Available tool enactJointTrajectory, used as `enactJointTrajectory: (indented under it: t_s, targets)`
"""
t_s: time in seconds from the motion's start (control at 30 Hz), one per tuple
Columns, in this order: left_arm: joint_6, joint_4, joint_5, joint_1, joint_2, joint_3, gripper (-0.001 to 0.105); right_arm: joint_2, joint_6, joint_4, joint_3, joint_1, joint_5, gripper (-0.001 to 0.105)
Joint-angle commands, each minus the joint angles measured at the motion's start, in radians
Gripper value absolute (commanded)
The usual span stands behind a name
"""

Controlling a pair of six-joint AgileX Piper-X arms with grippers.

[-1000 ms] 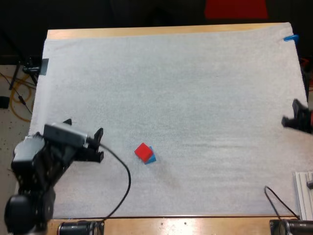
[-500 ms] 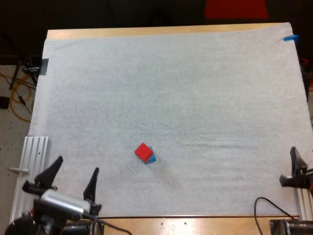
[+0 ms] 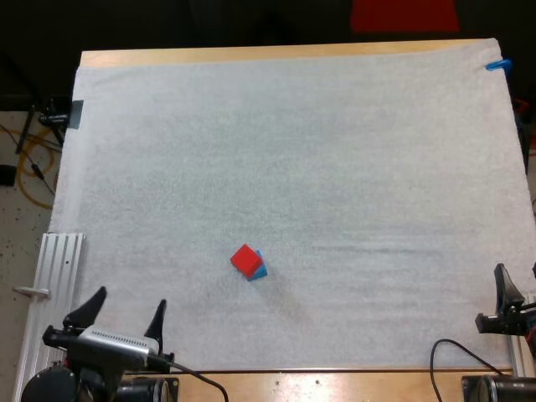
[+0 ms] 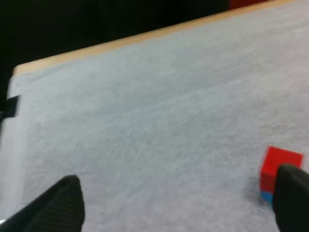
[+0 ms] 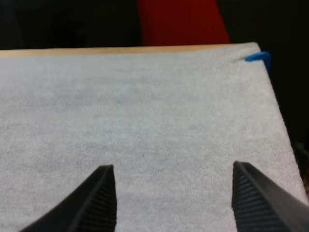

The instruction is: Stack red cube on blue cube

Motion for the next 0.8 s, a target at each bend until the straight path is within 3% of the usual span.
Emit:
enactJointTrajectory:
  t_s: [0.0,0.33,0.77]
  targets:
    - [-0.013,-0.034,-0.045,0.001,-0.141,0.015,0.076,-0.044,-0.005,-0.024,0.011,0.000,-0.008,0.052]
    - [-0.056,-0.144,-0.054,0.001,-0.141,0.169,0.076,-0.044,0.029,0.010,0.045,0.000,-0.038,0.052]
    - [-0.056,-0.170,-0.054,0.001,-0.141,0.181,0.076,-0.044,0.048,0.072,0.020,0.000,-0.038,0.052]
